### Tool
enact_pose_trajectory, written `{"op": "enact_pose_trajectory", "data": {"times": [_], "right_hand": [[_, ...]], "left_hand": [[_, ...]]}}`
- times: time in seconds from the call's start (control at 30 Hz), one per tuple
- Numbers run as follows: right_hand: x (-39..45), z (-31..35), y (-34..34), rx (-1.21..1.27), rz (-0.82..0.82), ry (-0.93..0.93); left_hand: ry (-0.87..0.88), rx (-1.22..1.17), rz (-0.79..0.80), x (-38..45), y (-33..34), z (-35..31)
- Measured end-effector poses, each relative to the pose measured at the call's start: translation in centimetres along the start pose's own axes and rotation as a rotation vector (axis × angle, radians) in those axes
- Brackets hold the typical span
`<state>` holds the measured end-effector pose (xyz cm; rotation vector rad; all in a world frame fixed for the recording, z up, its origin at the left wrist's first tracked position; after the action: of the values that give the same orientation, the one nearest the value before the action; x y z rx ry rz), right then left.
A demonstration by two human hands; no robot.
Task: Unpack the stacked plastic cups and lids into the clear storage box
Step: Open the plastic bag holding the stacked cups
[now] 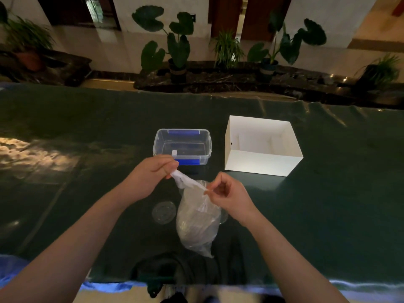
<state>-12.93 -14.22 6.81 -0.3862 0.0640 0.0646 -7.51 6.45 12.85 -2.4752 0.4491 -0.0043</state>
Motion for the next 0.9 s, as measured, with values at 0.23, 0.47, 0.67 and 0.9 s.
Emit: {"op": "enact_pose_trajectory", "data": {"times": [0.23, 0.47, 0.67, 0.9], "right_hand": [[0.0, -0.1, 1.1, -0.051, -0.047, -0.049], [-0.1, -0.2, 1.1, -0.082, -0.176, -0.116], [-0.8, -0.1, 0.5, -0.016, -0.087, -0.108], [-0.1, 0.1, 0.5, 0.0, -0.005, -0.016]], "left_hand": [[0.087, -0.021, -0.278, -1.2, 2.0, -0.6], [0.409, 0.806, 0.007, -1.1, 8.7, -2.0], [0.339, 0.663, 0.115, 0.0, 7.6, -1.6], [0.089, 0.255, 0.046, 0.1, 4.8, -0.2]]}}
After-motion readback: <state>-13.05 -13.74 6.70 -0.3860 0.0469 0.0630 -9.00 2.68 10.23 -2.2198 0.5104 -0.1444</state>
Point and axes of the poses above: each hand's wrist, its own x-axis towards the middle knuckle, its own y-axis out of the palm, z = x × y, the point moved 5 cm from there along x, towards the middle knuckle, and after that the axes turned 3 degrees about -x, right-handed, at the moved point
